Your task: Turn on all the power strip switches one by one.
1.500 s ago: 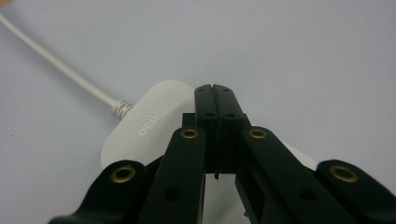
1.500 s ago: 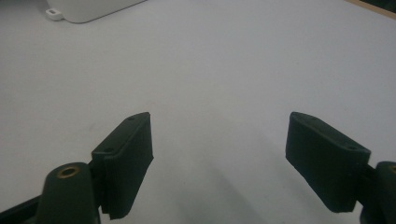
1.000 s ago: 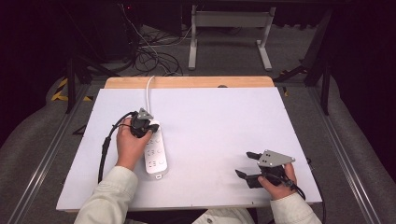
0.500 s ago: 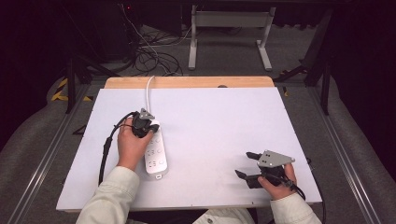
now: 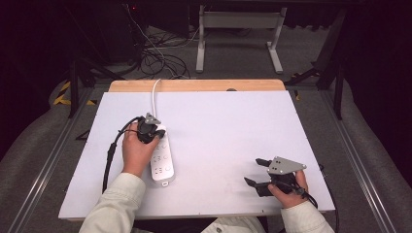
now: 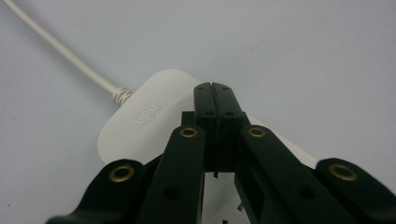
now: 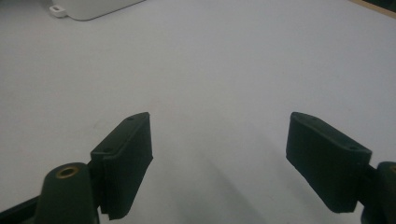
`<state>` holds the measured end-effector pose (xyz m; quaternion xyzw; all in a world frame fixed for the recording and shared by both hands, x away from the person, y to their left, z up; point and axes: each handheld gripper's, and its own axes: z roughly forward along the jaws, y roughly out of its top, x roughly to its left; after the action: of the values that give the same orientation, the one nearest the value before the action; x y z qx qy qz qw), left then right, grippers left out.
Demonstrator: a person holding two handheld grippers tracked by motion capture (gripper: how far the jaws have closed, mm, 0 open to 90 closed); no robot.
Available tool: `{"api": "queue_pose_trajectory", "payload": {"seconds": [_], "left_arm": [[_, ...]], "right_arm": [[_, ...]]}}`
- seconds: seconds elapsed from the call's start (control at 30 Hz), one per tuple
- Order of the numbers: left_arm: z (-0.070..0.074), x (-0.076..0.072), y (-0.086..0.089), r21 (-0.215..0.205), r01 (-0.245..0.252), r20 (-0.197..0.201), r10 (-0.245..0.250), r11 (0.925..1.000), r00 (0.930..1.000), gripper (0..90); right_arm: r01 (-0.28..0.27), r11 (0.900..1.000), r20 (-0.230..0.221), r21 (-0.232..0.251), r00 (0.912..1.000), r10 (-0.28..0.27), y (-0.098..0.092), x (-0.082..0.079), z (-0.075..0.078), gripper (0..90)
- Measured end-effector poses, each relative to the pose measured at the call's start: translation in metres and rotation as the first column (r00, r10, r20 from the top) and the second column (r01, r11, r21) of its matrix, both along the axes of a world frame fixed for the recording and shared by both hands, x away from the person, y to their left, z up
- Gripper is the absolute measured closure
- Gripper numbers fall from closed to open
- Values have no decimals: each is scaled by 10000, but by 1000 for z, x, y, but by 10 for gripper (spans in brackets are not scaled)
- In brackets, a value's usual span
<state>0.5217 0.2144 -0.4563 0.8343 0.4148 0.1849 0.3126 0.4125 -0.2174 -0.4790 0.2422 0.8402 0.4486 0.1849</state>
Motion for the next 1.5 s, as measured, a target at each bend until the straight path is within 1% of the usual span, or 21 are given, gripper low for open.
{"api": "queue_pose_trajectory", "payload": {"seconds": [0.13, 0.33, 0.5, 0.57, 0.6, 0.63, 0.67, 0.73, 0.8, 0.87, 0.93, 0.97, 1.03, 1.1, 1.2, 1.23, 1.27, 1.33, 1.4, 1.47, 1.5], "left_arm": [[-1, 1, 3, -169, 92, -68, -94, 9998, 9999, 900], [-1, 2, 3, -135, -4, -99, 2, 9999, 10000, 900], [1, 2, 9, -533, -27, -184, 17, 9986, 9998, 900], [4, -3, 13, -1056, 90, 9, -89, 9944, 10000, 896], [6, -6, 13, -1406, 139, 113, -124, 9900, 9999, 896], [11, -9, 15, -1354, 164, 406, -110, 9907, 9991, 868], [16, -13, 16, -1368, 153, 622, -68, 9905, 9980, 732], [26, -21, 19, -1551, 333, 935, -189, 9873, 9954, 729], [33, -28, 20, -1586, 453, 1240, -256, 9863, 9920, 676], [39, -38, 21, -1601, 628, 1488, -388, 9851, 9881, 563], [43, -51, 23, -1878, 829, 1704, -506, 9787, 9841, 431], [45, -55, 25, -1886, 902, 1853, -547, 9779, 9812, 391], [48, -68, 30, -1998, 1169, 2140, -731, 9728, 9741, 352], [49, -77, 35, -2143, 1327, 2544, -759, 9677, 9641, 295], [49, -88, 43, -2460, 1603, 2893, -854, 9559, 9534, 246], [49, -93, 45, -2627, 1668, 2914, -867, 9504, 9527, 233], [48, -97, 48, -2604, 1807, 3081, -957, 9484, 9465, 220], [43, -105, 52, -2412, 1974, 3256, -1124, 9502, 9388, 191], [34, -115, 58, -2439, 2103, 3359, -1210, 9467, 9341, 186], [23, -124, 64, -2495, 2145, 3352, -1236, 9443, 9340, 180], [15, -130, 68, -2402, 2234, 3442, -1323, 9447, 9295, 179]], "right_arm": [[0, 10000, 7, 12, 10000, 0, 0, 0, 0, 231], [-13, 10000, -10, 8, 10000, 13, 0, 0, 0, 229], [-10, 10000, -16, 59, 10000, 10, 0, 0, 0, 226], [29, 10000, -20, 78, 10000, -29, -1, 1, 0, 225], [29, 10000, -20, 78, 10000, -29, -1, 1, 0, 225], [47, 10000, -47, 80, 10000, -46, -1, 1, 0, 225], [52, 10000, -51, 75, 10000, -52, -1, 2, -1, 225], [59, 10000, -58, 73, 10000, -58, -1, 2, -1, 225], [35, 10000, -16, 75, 10000, -35, 0, 2, -1, 225], [71, 10000, -4, 55, 10000, -71, 0, 1, 0, 224], [97, 9999, 8, 97, 10000, -97, -1, 1, 0, 222], [110, 9999, 18, 99, 9999, -110, -1, 1, 0, 222], [105, 9999, 29, 95, 9999, -106, -1, 1, 0, 219], [116, 9999, 33, 120, 9999, -116, -1, 1, 0, 216], [130, 9998, 50, 118, 9999, -131, -1, 1, 1, 212], [138, 9998, 53, 133, 9999, -139, -1, 1, 1, 211], [135, 9998, 49, 137, 9999, -135, -1, 1, 1, 210], [146, 9998, 57, 149, 9999, -147, -1, 0, 1, 208], [161, 9998, 67, 155, 9998, -162, -2, 0, 1, 205], [167, 9997, 62, 179, 9998, -168, -2, 0, 2, 203], [174, 9997, 67, 189, 9998, -175, -3, 0, 2, 203]]}}
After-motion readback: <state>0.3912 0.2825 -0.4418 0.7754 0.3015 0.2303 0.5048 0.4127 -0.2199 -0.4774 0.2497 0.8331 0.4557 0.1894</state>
